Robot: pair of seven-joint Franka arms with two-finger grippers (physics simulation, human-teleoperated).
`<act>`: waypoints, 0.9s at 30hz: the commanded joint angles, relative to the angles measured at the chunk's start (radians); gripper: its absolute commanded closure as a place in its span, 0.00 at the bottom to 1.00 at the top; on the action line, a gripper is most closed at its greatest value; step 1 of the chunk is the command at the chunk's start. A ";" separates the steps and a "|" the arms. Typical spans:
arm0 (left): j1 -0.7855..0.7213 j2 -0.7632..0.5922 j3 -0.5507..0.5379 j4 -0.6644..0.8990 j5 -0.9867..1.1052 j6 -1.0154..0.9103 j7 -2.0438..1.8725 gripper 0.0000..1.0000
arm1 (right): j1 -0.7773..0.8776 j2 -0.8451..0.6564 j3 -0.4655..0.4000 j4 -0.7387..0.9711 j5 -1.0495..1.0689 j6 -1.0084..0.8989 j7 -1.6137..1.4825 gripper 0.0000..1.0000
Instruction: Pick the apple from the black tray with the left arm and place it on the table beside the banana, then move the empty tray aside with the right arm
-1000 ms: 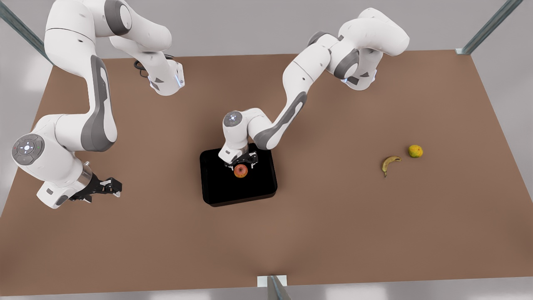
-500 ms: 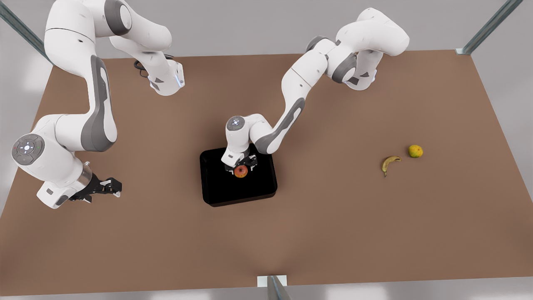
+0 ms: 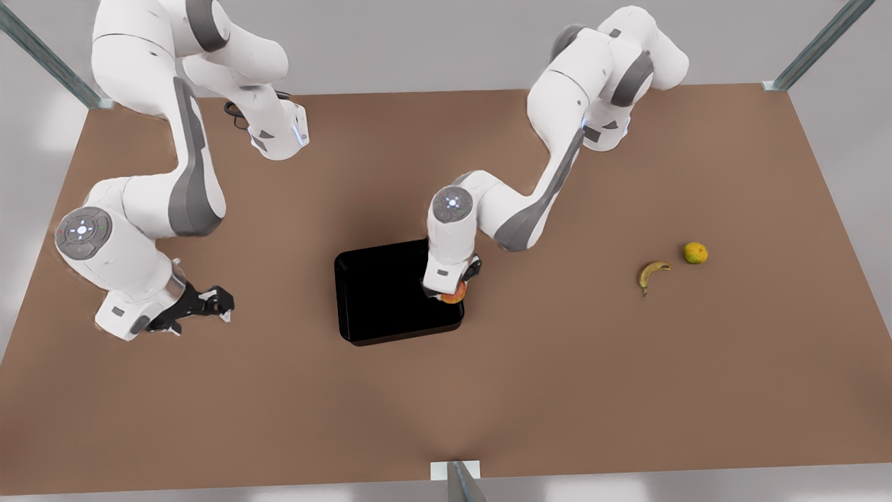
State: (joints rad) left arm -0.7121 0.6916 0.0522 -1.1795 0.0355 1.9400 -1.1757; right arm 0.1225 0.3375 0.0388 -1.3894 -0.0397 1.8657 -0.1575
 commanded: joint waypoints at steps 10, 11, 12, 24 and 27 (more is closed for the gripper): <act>0.445 -0.089 0.009 -0.261 -0.032 -0.020 1.297 0.27 | 0.282 0.000 -0.007 0.058 0.142 -0.217 0.547 0.00; 0.482 -0.099 0.009 -0.316 -0.032 0.042 1.358 0.27 | 0.270 -0.024 -0.017 -0.009 0.149 -0.200 0.549 0.00; 0.503 -0.129 0.011 -0.397 -0.034 0.109 1.409 0.27 | 0.250 -0.132 -0.020 -0.206 0.155 -0.070 0.550 0.00; 0.698 -0.152 0.109 -0.716 -0.032 0.517 1.722 0.27 | 0.232 -0.233 0.044 -0.642 0.118 0.475 0.720 0.00; 0.704 -0.126 0.109 -0.718 -0.040 0.544 1.719 0.22 | 0.218 -0.189 0.007 -0.689 0.119 0.587 0.610 0.00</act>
State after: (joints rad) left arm -0.0092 0.5610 0.1604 -1.8977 0.0003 2.3919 0.0205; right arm 0.3840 0.1399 0.0524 -2.0692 0.0832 2.2626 0.3467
